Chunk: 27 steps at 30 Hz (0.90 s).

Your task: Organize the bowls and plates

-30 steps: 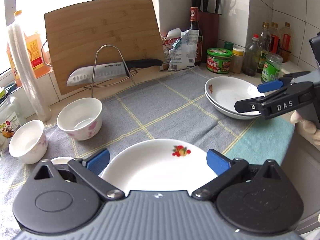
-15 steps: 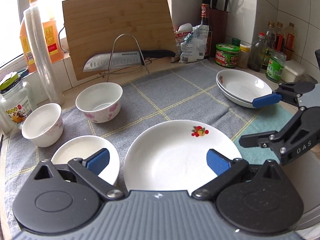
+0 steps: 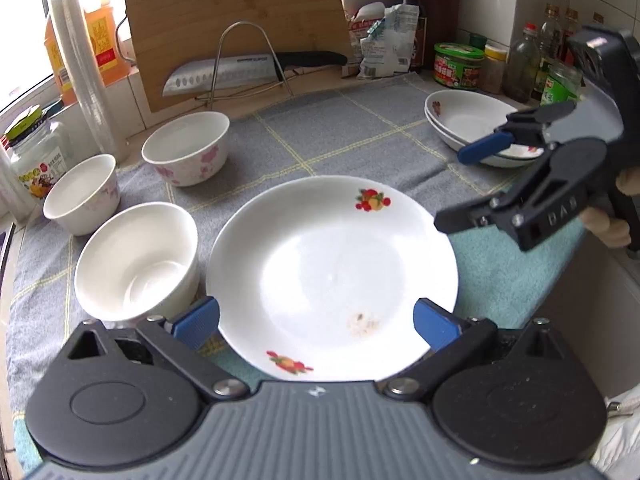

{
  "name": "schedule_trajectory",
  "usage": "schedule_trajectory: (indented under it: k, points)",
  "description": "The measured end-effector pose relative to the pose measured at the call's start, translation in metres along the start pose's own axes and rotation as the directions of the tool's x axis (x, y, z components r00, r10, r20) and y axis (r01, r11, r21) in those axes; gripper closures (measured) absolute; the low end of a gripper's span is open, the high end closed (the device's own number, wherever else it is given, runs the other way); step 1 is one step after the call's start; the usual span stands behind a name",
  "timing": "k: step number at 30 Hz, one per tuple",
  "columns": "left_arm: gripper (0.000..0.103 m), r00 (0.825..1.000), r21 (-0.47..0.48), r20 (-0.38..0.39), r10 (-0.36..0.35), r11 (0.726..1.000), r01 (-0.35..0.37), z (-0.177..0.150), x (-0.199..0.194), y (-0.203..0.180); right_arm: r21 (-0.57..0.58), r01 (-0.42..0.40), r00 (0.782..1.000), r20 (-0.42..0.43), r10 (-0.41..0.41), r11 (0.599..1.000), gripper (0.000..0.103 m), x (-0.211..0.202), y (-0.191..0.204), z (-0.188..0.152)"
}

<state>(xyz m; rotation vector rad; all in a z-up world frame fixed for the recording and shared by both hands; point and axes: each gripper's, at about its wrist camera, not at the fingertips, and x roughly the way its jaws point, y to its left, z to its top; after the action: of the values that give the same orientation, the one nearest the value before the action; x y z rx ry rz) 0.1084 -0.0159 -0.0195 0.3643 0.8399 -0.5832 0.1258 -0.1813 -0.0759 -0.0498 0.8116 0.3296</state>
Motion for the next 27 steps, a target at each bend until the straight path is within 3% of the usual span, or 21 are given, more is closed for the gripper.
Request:
schedule_trajectory:
  k: [7,13,18,27]
  points:
    - [0.001,0.996,-0.011,-0.083,0.018,1.000,-0.019,-0.031,0.011,-0.001,0.032,-0.151,0.988,-0.041,0.152,0.988,0.000,0.034,-0.005,0.028]
    - [0.001,0.999,0.062,-0.047,0.002,0.998,0.001,-0.044,0.023,-0.002,0.073,-0.189,0.974,-0.115,0.196,0.979,0.000,0.062,0.003,0.038]
    - [0.001,0.999,0.098,-0.006,-0.040,0.994,0.040,-0.048,0.025,0.002,0.082,-0.177,0.971,-0.149,0.188,0.981,0.000,0.076,0.009,0.044]
    - [0.001,0.996,0.117,0.026,-0.082,0.990,0.079,-0.048,0.029,0.005,0.092,-0.272,0.934,-0.215,0.286,0.958,0.007,0.091,0.012,0.058]
